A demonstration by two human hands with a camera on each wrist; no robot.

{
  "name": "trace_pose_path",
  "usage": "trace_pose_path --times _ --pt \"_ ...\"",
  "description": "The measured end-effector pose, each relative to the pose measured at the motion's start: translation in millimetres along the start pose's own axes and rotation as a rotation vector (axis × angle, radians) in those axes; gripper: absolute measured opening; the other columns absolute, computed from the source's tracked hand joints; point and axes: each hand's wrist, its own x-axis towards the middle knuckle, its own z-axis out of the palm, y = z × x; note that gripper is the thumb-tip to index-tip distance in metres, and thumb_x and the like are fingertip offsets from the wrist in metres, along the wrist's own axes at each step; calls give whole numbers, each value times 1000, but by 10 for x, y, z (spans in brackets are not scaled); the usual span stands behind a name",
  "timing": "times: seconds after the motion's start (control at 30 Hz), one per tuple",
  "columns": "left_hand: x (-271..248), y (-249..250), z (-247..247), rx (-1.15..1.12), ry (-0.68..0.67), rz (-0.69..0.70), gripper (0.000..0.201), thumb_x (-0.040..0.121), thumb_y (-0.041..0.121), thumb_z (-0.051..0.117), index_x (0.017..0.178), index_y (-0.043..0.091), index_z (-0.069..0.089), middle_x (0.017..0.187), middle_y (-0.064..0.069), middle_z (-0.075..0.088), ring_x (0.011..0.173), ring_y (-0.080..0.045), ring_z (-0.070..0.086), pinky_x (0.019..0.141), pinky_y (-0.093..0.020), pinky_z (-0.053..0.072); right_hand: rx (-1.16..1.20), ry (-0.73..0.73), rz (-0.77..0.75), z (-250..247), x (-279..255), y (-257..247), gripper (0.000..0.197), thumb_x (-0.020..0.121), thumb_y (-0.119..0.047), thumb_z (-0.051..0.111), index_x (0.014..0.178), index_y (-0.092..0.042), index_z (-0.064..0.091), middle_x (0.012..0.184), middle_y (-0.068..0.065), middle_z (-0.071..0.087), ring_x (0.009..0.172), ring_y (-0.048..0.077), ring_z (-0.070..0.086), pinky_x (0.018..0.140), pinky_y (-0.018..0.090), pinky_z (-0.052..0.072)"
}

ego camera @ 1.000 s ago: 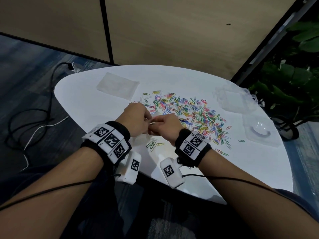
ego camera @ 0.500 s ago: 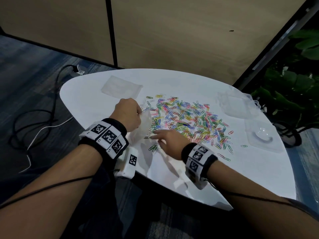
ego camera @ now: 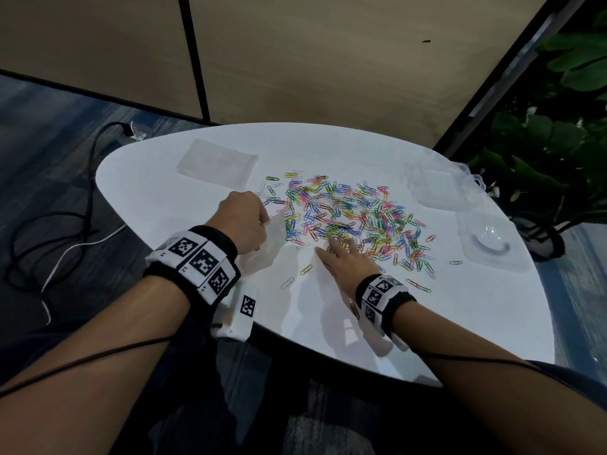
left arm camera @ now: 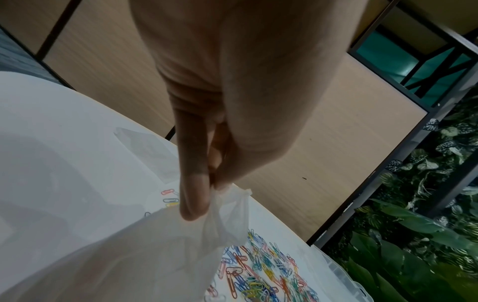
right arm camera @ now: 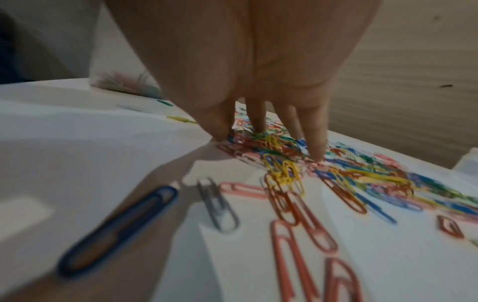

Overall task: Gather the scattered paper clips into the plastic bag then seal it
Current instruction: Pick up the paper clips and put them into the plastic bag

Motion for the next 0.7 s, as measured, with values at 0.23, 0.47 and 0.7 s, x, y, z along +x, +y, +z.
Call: trace_pose_path --times 0.23,0.47,0.7 --pt "11 58 51 17 -21 15 33 82 -3 53 100 9 78 66 1 62 69 -22 71 69 -25 52 178 136 28 -278 58 42 20 80 8 60 93 -5 68 97 12 62 90 30 63 73 34 52" --pt "-38 140 66 -19 -56 4 32 87 -2 52 107 7 75 81 -4 65 77 -26 77 81 -29 59 1250 176 461 -675 10 331 14 79 -5 78 92 -9 77 95 7 75 77 18 73 79 27 59" --pt "-70 174 97 -56 -51 14 29 89 -1 54 108 6 74 98 -12 75 82 -27 77 90 -33 59 2153 -61 236 -1220 -139 -99 22 85 7 67 107 10 65 94 18 72 84 21 73 73 22 59"
